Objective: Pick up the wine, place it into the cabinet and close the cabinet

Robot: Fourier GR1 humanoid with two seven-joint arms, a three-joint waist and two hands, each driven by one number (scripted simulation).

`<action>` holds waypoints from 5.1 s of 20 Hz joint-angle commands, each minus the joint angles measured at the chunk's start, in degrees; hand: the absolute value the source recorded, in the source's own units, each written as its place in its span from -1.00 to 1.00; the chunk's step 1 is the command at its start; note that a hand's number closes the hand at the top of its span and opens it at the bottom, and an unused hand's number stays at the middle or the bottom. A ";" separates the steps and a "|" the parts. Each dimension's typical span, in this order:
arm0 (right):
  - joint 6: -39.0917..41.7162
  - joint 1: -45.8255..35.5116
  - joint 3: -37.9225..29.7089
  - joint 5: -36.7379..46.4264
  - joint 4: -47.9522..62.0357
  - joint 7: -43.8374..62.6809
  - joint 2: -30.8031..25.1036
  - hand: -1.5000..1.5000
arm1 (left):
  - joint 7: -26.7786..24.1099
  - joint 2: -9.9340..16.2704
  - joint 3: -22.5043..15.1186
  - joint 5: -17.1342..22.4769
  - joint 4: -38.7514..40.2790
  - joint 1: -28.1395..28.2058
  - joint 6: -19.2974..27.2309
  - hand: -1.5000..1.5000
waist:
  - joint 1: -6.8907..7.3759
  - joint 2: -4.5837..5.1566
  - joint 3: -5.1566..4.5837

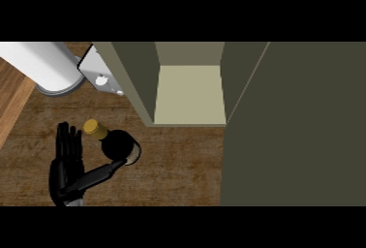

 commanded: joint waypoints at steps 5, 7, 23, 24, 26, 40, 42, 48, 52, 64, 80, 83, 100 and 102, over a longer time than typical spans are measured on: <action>-0.95 2.47 6.22 6.73 1.05 -4.43 2.64 -1.00 | -7.43 -0.61 1.09 2.78 14.37 -5.66 -1.88 -1.00 | -0.14 0.03 -0.01; -3.22 -1.95 4.14 3.76 -3.54 3.95 1.55 -1.00 | -9.12 1.53 5.73 4.45 17.92 -6.60 -6.75 -1.00 | -0.07 0.03 -0.03; 0.41 1.95 3.24 5.08 -0.66 -2.33 1.90 -1.00 | -24.21 -0.60 6.78 8.15 40.67 -15.08 -9.22 -1.00 | -0.21 0.05 -0.02; -0.45 -3.42 -1.73 1.46 1.30 0.64 -0.35 -1.00 | -23.76 -0.61 6.22 9.51 38.87 -14.09 -9.51 -1.00 | -0.04 0.05 -0.02; -2.70 -5.74 -2.14 -1.75 -3.77 8.29 -1.45 -1.00 | -21.78 -0.59 5.37 10.88 36.24 -14.27 -10.72 -1.00 | 0.02 0.00 -0.02; 1.64 3.03 0.04 2.31 -0.43 -3.73 1.63 -1.00 | -37.50 1.97 11.57 10.82 62.76 -23.31 -24.02 1.00 | -0.50 0.15 -0.05; 2.56 3.23 1.35 3.23 1.49 -5.21 1.89 -1.00 | -33.21 1.12 9.87 10.72 57.65 -22.08 -21.77 1.00 | -0.20 0.05 -0.01; 0.38 1.41 1.37 3.33 -1.58 -0.88 1.81 -1.00 | -34.11 2.19 10.48 10.46 61.89 -26.14 -22.69 1.00 | -0.44 0.12 -0.04; 1.71 2.30 -1.47 1.88 0.66 -3.15 0.90 -1.00 | -34.82 4.49 5.80 7.43 58.11 -17.78 -29.01 1.00 | 0.05 -0.07 0.02; 0.91 -0.78 -1.66 1.67 2.00 -1.93 0.80 -1.00 | -37.06 7.40 -0.89 4.97 46.70 -6.82 -41.41 1.00 | 0.34 -0.04 0.01; 0.12 -0.69 -1.62 2.74 2.97 -2.78 1.27 -1.00 | -11.59 4.97 -9.52 10.87 -2.90 12.23 -34.18 1.00 | 0.44 -0.08 0.05; 2.14 0.84 -3.17 -0.69 2.45 -2.50 -0.05 -1.00 | -7.97 4.32 -9.69 13.16 -7.99 12.58 -33.55 1.00 | 0.26 -0.06 0.03; 3.08 3.61 0.02 3.51 3.94 -6.42 2.29 -1.00 | 6.24 -0.62 -15.67 9.70 -9.15 -13.27 -7.61 1.00 | -0.29 0.02 0.01; 1.98 -1.38 -3.48 0.79 5.41 -3.66 0.11 -1.00 | 9.84 -0.63 -16.29 9.39 -8.85 -19.02 -3.32 1.00 | -0.28 0.05 0.01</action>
